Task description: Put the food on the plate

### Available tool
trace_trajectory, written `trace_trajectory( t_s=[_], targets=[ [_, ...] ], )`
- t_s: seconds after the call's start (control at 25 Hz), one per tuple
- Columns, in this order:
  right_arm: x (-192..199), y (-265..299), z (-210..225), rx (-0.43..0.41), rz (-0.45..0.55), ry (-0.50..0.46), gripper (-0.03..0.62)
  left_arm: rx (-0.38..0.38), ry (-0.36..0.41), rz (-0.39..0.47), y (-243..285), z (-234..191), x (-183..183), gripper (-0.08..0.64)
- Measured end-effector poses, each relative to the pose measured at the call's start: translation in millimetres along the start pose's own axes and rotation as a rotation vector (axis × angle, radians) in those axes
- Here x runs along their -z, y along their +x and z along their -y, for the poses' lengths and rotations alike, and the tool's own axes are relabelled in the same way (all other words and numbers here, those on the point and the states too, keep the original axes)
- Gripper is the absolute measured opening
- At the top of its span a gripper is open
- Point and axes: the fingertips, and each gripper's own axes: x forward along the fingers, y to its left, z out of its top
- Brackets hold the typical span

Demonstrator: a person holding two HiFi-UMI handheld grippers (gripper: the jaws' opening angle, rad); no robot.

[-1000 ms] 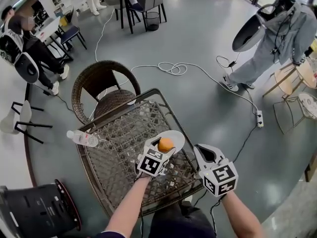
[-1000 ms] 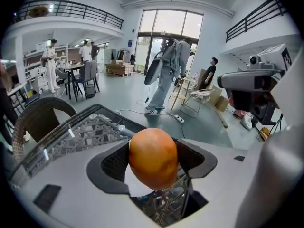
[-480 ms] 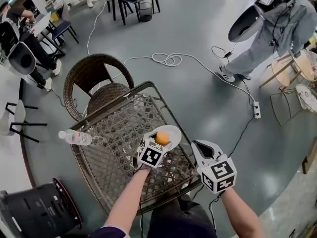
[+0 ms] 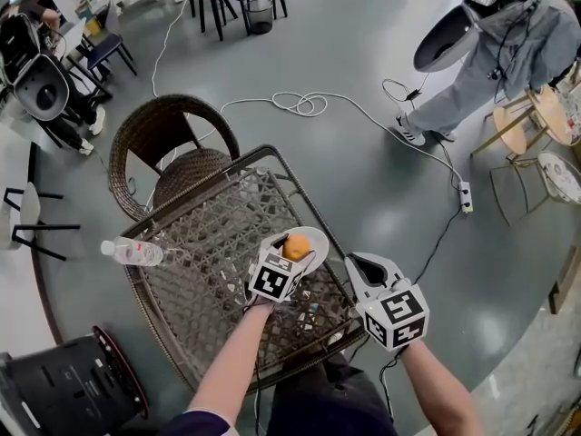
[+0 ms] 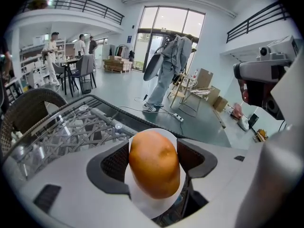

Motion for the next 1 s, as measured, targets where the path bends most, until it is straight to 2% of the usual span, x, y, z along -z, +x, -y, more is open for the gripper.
trace_trajectory(
  t_s=[0.2, 0.52, 0.88, 1.0],
  targets=[
    [-0.6, 1.1, -2.0, 0.006, -0.007, 0.000, 0.003, 0.034, -0.007, 0.053, 4.8, 2.1, -5.9, 0.318],
    [0.9, 3.2, -3.2, 0.017, -0.018, 0.003, 0.003, 0.077, -0.055, 0.068, 1.6, 4.7, 3.7, 0.319],
    [-6.7, 5.7, -15.4, 0.009, -0.015, -0.018, 0.003, 0.038, -0.071, 0.150, -28.9, -1.2, -8.0, 0.319],
    [-13.4, 4.1, -17.8, 0.005, -0.003, -0.026, 0.003, 0.027, -0.036, 0.175, -47.5, 4.3, -16.3, 0.319]
  ],
)
